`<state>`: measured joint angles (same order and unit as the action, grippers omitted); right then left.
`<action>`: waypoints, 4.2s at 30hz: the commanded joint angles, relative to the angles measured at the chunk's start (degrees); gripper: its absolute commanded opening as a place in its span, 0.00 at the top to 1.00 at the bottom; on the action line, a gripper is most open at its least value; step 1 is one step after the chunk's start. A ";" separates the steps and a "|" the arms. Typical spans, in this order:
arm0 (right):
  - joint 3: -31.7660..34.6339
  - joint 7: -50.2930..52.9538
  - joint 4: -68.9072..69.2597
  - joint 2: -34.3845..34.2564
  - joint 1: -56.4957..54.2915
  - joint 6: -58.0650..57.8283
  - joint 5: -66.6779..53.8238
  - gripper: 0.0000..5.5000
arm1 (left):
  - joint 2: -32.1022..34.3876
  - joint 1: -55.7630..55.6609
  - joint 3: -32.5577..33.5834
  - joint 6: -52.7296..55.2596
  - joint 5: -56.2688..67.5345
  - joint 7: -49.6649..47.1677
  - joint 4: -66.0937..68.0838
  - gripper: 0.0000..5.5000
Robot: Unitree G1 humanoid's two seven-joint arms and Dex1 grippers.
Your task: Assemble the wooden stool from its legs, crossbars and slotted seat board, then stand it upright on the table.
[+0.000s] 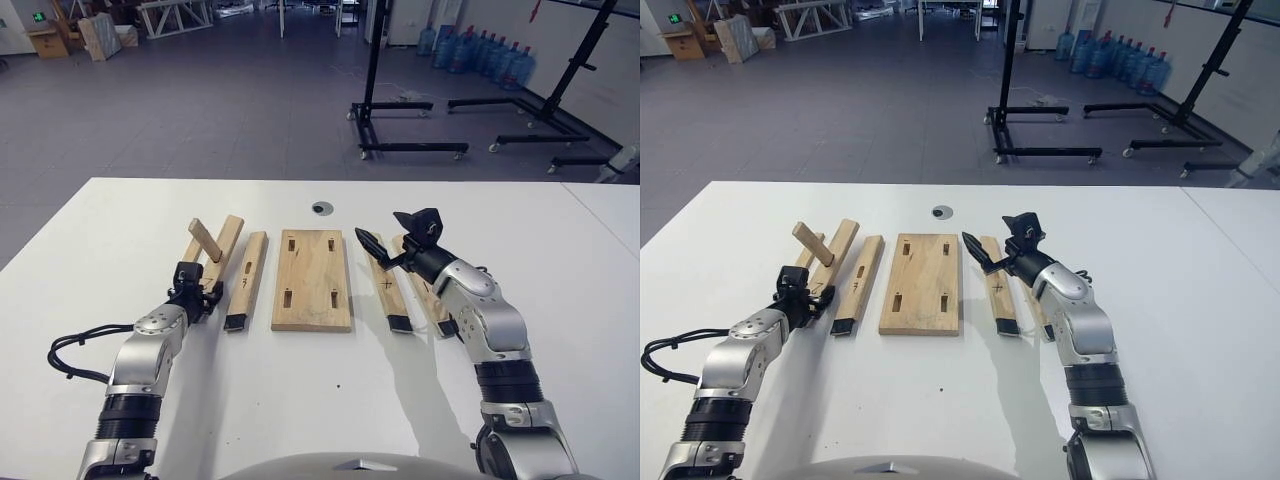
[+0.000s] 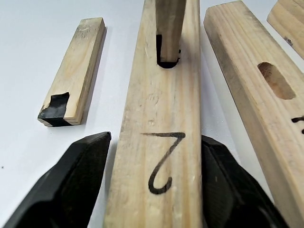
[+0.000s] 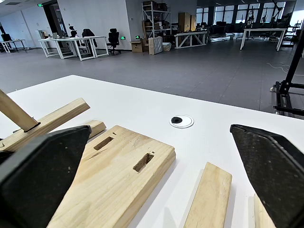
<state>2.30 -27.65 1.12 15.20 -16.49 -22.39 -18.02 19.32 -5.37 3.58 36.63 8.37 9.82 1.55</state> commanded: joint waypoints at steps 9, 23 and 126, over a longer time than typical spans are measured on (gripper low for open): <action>-0.53 0.13 -0.70 -0.15 -2.12 -0.26 0.07 0.02 | -2.40 2.89 0.03 0.50 -1.30 -1.50 1.92 0.63; 25.03 2.91 -8.51 3.37 -27.90 -34.48 -44.55 0.02 | -1.63 -17.85 16.67 23.45 56.80 16.09 -23.89 0.63; 8.06 22.22 -3.06 0.03 -25.02 -36.69 -80.04 0.61 | 3.79 -10.17 2.94 19.15 81.78 12.00 -21.41 0.63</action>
<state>10.25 -4.99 -2.87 14.14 -42.70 -59.15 -99.93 22.89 -15.71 6.37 57.09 91.40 21.80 -19.30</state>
